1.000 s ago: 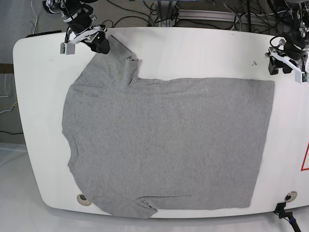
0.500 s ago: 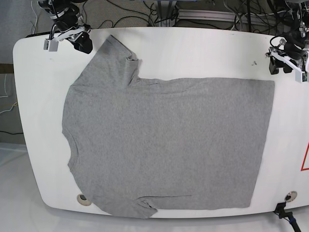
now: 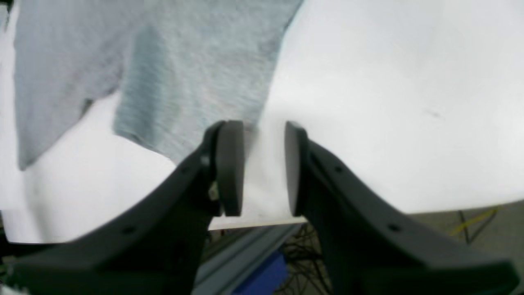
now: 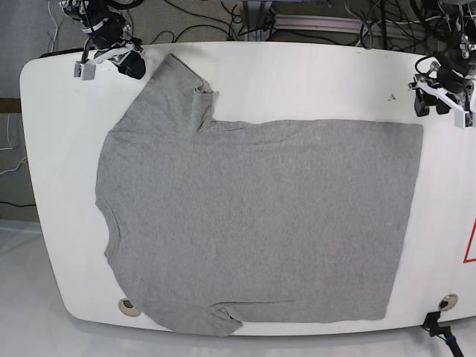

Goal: Fold the T-shirt properly
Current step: 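Lower the right gripper and pinch the shirt edge beside the sleeve, then lower the left gripper and pinch the shirt corner at the hem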

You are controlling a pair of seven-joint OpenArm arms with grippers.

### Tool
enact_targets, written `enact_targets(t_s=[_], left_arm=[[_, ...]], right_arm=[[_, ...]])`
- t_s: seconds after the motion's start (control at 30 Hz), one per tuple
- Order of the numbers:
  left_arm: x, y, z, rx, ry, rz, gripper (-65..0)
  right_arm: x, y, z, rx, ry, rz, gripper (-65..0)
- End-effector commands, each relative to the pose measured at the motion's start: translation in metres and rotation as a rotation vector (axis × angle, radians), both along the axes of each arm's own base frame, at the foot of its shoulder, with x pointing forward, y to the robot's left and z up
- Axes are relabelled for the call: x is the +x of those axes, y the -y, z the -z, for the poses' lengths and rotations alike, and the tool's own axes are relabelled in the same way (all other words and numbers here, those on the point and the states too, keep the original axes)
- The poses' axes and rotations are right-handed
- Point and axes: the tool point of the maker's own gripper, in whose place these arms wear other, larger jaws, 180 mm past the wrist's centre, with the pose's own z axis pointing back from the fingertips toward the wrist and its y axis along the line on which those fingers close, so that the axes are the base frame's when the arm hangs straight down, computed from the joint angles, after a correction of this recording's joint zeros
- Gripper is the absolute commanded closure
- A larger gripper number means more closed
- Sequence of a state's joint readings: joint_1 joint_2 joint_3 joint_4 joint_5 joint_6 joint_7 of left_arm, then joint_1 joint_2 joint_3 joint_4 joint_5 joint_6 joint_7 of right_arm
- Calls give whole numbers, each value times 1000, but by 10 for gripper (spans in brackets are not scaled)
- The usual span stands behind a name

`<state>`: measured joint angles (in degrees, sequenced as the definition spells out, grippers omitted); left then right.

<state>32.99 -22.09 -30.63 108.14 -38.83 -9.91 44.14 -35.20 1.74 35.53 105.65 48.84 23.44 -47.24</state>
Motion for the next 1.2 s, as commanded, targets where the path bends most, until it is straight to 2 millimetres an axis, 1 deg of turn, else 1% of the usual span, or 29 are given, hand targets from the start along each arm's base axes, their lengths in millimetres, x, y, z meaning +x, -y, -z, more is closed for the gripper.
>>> enact_targets(t_s=[0.0,0.13,0.4,0.6,0.67,0.8,0.9,1.0,1.07,1.17], left_arm=[[6,-2,-9,17,29,13,-304],[6,-1,-10,17,29,14,-306],[6,-2,-10,15,31,13,-304],[6,-3,-10,17,29,10,-304],[6,-3,-10,17,29,12,-303],[7,-3,-12,17,34,12,-303],[7,-4,-11,14,32,6,-303],[6,-5,-11,17,31,6,-302],[5,-6,-11,15,29,3,-300],[5,-8,-12,20,28,1,-301]], right_arm=[[2,4,3,-22,5,-8,-171],[6,6,9,-16,1,-2,-172],[18,5,8,-4,21,-2,-173],[15,6,18,10,-2,10,-174],[14,3,22,24,-12,8,-174],[14,-9,30,56,-26,-6,-177],[19,-19,30,76,-18,-18,-180],[23,-23,30,89,-10,-20,-176],[24,-26,32,100,-13,-18,-162],[24,-29,36,116,-19,-18,-118]])
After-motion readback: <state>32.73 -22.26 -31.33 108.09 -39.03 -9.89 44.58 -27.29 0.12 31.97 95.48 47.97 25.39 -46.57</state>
